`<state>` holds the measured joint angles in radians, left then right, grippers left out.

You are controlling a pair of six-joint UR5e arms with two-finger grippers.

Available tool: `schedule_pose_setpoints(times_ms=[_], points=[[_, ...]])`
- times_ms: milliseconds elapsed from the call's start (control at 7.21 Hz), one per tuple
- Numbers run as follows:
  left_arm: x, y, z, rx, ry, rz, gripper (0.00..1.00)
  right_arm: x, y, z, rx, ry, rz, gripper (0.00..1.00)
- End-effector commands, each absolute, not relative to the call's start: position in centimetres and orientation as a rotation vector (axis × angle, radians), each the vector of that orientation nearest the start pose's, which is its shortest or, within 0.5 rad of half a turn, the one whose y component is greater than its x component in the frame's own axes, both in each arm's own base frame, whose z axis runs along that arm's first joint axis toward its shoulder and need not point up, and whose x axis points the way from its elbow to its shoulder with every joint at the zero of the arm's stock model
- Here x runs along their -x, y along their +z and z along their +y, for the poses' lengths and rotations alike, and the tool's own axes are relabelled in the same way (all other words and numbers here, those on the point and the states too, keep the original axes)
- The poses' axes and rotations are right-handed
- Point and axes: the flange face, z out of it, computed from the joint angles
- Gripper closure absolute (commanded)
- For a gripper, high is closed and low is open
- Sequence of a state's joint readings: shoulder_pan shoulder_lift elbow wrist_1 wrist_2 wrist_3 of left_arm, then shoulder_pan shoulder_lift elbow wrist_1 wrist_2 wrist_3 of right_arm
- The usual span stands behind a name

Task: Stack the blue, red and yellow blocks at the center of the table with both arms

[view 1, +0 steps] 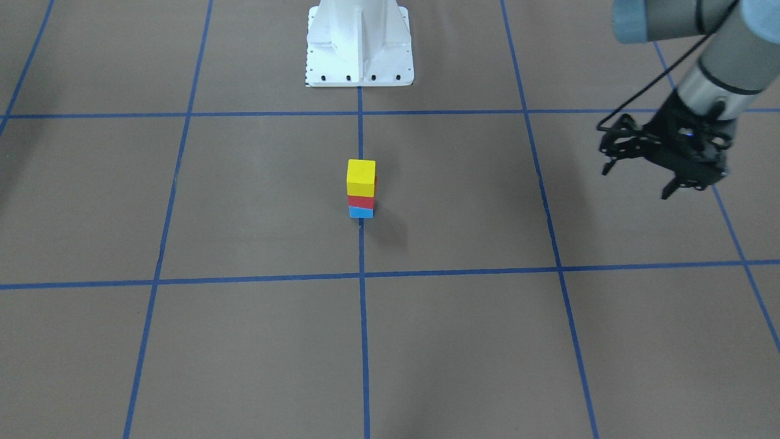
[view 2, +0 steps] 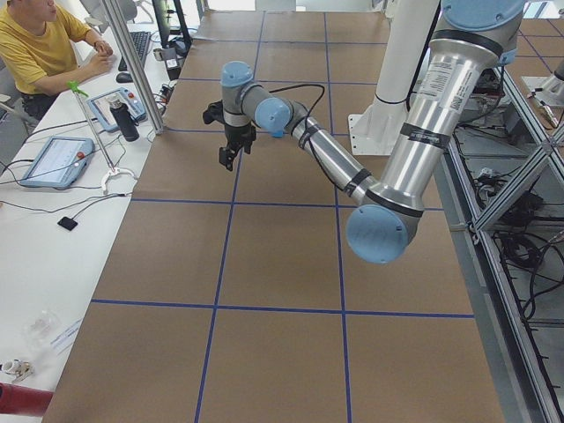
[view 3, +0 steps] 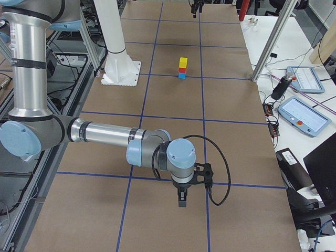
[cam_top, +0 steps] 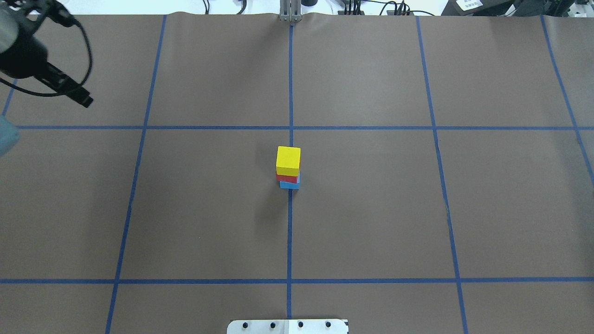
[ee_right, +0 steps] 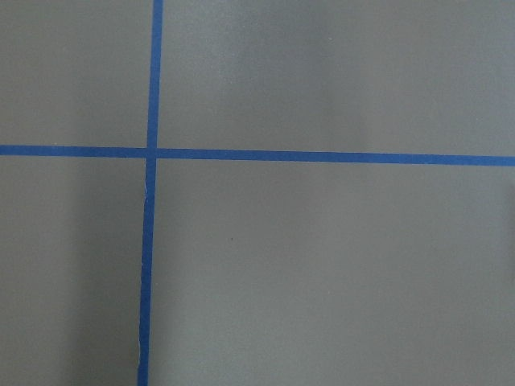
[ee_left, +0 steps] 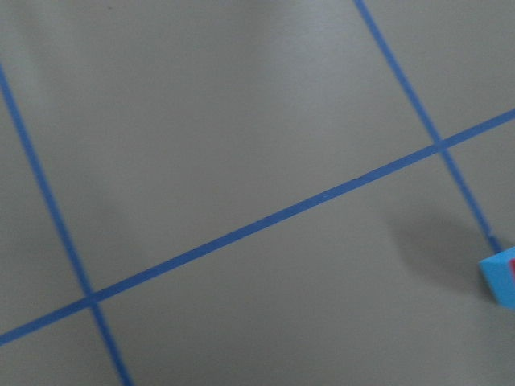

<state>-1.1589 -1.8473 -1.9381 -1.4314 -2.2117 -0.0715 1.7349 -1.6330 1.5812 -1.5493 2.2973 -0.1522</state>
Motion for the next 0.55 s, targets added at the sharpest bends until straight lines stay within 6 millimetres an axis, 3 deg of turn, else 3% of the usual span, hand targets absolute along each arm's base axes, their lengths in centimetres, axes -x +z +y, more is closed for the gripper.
schedule_pose_setpoints(times_ms=[0, 139, 277, 416], points=[[-3.3, 47.5, -51.0, -0.287, 0.51, 0.665, 0.0, -14.2, 68.6, -44.4, -0.085, 0.018, -0.721, 0.0], [1.2, 51.4, -48.5, -0.279, 0.484, 0.647, 0.0, -14.2, 68.6, -44.4, -0.085, 0.018, -0.721, 0.0], [3.8, 54.1, -46.3, -0.24, 0.419, 0.637, 0.0, -14.2, 68.6, -44.4, -0.086, 0.016, -0.721, 0.0], [4.7, 57.9, -44.4, -0.167, 0.38, 0.637, 0.0, -14.2, 68.7, -44.2, -0.086, 0.014, -0.723, 0.0]])
